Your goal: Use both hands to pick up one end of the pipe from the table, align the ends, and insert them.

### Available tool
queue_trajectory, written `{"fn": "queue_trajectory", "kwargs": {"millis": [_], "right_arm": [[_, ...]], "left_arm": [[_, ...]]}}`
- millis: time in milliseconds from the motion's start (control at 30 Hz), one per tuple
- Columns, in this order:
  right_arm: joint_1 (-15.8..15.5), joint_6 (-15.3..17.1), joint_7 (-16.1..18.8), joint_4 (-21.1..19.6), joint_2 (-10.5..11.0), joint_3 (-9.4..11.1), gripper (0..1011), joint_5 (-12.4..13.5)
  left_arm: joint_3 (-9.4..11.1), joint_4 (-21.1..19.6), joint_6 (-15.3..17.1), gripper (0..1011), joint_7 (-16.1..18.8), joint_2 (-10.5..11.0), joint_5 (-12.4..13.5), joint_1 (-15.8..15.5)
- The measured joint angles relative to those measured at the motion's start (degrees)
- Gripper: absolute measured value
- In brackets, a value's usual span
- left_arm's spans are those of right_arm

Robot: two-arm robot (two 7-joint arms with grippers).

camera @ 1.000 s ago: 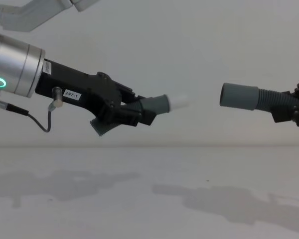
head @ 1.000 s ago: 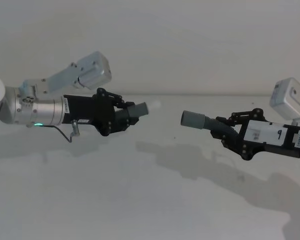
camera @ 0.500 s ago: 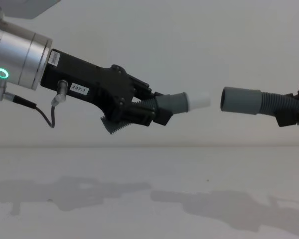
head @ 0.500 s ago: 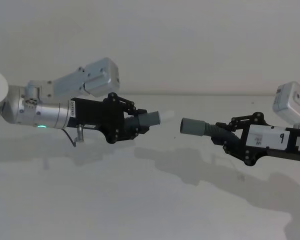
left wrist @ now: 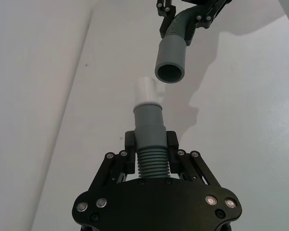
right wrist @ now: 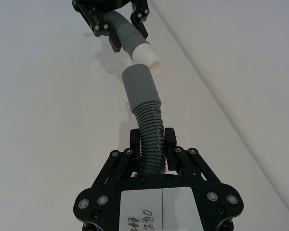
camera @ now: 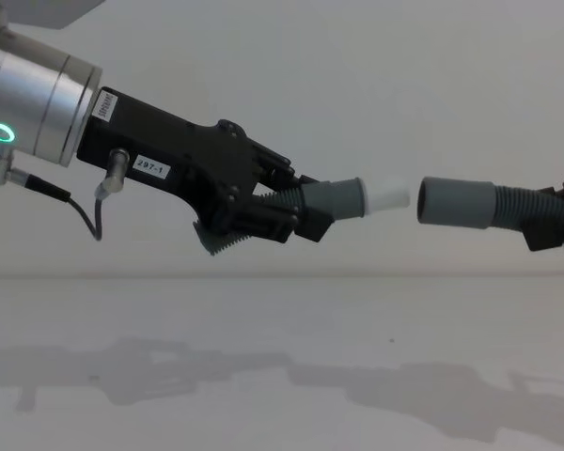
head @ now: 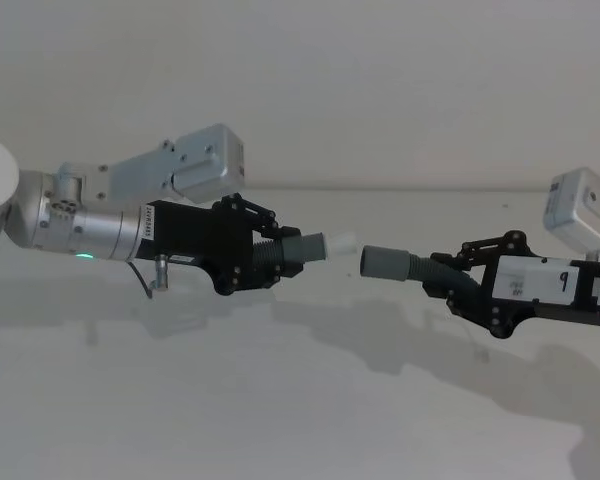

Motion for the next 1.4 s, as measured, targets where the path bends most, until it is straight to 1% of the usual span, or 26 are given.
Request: {"fn": "queue_trajectory", "kwargs": {"millis": [733,1400], "right_arm": [[1.8,1.3,0.2,1.1,0.4,-1.3,282,0.7],[3.6,1.4,0.7,1.8,0.6,-2.4,282,1.3]], "left_arm": [[1.3,0.6,-1.1,368,-0.5,-0.1,-0.9,-0.6],[2.5,1.1,-1.6,368,-0.5,-0.4,-1.7,-1.1]]}}
